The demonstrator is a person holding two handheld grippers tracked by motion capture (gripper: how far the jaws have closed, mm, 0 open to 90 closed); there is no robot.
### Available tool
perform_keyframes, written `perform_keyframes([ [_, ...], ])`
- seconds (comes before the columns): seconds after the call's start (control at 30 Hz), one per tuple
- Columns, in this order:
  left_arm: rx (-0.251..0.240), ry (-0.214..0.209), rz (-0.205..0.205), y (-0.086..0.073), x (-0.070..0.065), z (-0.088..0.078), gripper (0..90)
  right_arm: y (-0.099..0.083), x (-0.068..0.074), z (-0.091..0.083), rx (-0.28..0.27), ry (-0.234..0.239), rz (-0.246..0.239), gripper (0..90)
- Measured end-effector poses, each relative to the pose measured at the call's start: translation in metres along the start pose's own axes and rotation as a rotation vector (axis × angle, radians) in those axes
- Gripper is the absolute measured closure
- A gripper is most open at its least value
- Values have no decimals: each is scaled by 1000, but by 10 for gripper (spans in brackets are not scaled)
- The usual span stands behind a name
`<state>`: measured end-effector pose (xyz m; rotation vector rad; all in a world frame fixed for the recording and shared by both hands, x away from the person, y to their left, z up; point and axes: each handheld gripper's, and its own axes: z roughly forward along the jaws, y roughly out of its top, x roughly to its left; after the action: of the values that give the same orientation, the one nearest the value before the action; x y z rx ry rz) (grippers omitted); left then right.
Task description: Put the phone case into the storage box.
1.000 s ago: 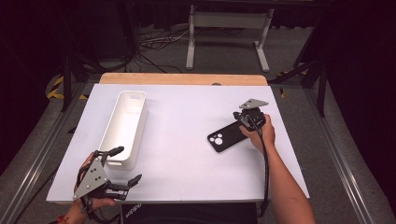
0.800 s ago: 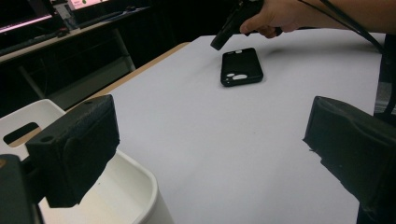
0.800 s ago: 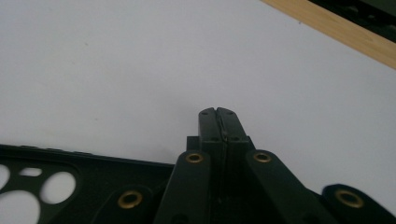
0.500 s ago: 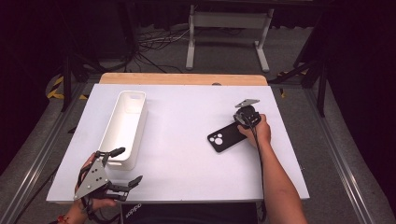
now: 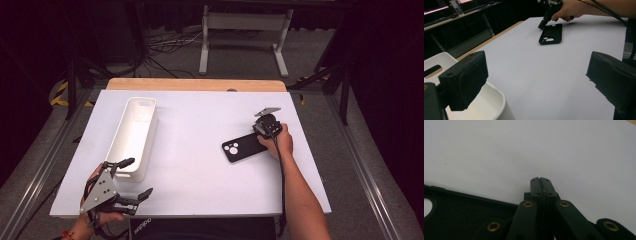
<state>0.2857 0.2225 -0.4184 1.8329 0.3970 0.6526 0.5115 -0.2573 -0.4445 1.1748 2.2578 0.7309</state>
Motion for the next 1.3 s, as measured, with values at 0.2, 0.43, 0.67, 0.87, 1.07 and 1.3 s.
perform_keyframes([
  [0.2, 4, 8, 4, 1, -1, 0, 43, -10, -1, -8, -6, 14, 8, 900],
  [0.43, 4, 13, 1, 1, -1, -1, 44, -22, 3, -20, -1, 32, -5, 900],
  [0.67, 8, 17, 7, 1, -1, -2, 44, -33, 8, -32, 5, 39, -15, 900],
  [0.87, 8, 17, -3, 1, 0, -2, 44, -45, 17, -46, 18, 69, -40, 900],
  [1.07, 13, 16, -2, 1, 0, -2, 44, -59, 30, -61, 13, 100, -63, 900],
  [1.3, 15, 19, 3, 1, 0, -2, 44, -68, 43, -72, 13, 143, -79, 900],
])
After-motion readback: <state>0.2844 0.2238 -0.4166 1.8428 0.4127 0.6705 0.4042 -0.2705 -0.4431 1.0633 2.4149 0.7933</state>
